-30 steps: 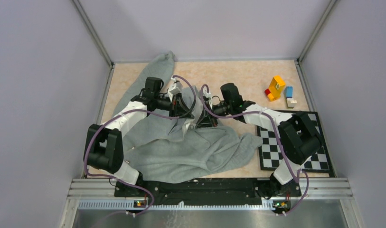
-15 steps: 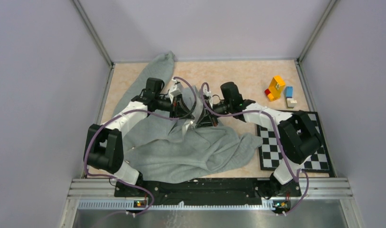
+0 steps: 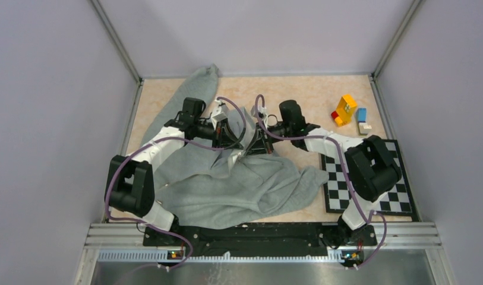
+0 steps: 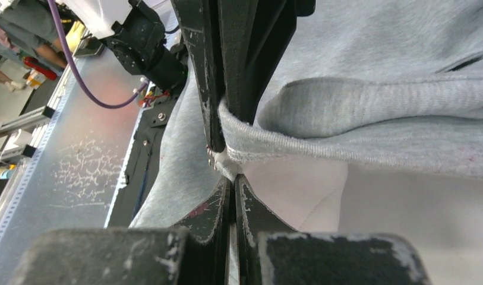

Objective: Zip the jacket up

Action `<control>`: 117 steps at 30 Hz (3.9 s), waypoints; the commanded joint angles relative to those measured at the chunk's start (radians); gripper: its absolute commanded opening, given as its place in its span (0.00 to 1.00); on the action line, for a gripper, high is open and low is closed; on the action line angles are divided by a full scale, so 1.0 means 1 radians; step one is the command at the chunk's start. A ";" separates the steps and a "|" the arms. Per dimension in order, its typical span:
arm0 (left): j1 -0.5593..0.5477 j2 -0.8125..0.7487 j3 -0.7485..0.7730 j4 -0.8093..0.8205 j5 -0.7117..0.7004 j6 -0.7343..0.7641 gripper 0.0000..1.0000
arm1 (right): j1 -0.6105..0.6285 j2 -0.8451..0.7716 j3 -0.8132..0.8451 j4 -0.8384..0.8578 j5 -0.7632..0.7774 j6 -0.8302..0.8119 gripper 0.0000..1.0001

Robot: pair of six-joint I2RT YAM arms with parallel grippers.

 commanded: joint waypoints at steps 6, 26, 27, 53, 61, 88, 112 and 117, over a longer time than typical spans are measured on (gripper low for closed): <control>-0.010 -0.054 -0.009 0.027 -0.063 0.010 0.00 | -0.018 -0.005 -0.077 0.452 -0.064 0.305 0.00; -0.026 -0.175 -0.162 0.385 -0.232 -0.218 0.00 | -0.020 0.066 -0.125 0.674 0.151 0.593 0.00; -0.027 -0.178 -0.166 0.394 -0.234 -0.220 0.00 | -0.021 0.068 -0.125 0.680 0.152 0.600 0.00; -0.055 -0.235 -0.272 0.609 -0.425 -0.309 0.00 | -0.056 0.181 -0.164 1.212 0.120 1.061 0.00; -0.060 -0.218 -0.265 0.606 -0.397 -0.316 0.00 | -0.052 0.205 -0.171 1.281 0.134 1.070 0.12; -0.063 -0.212 -0.249 0.568 -0.408 -0.295 0.00 | -0.043 0.134 -0.190 1.011 0.202 0.813 0.26; -0.065 -0.165 -0.182 0.500 -0.457 -0.360 0.00 | -0.218 0.319 0.038 0.433 0.381 0.504 0.39; -0.064 -0.162 -0.180 0.500 -0.449 -0.365 0.00 | -0.216 0.373 0.067 0.472 0.366 0.524 0.39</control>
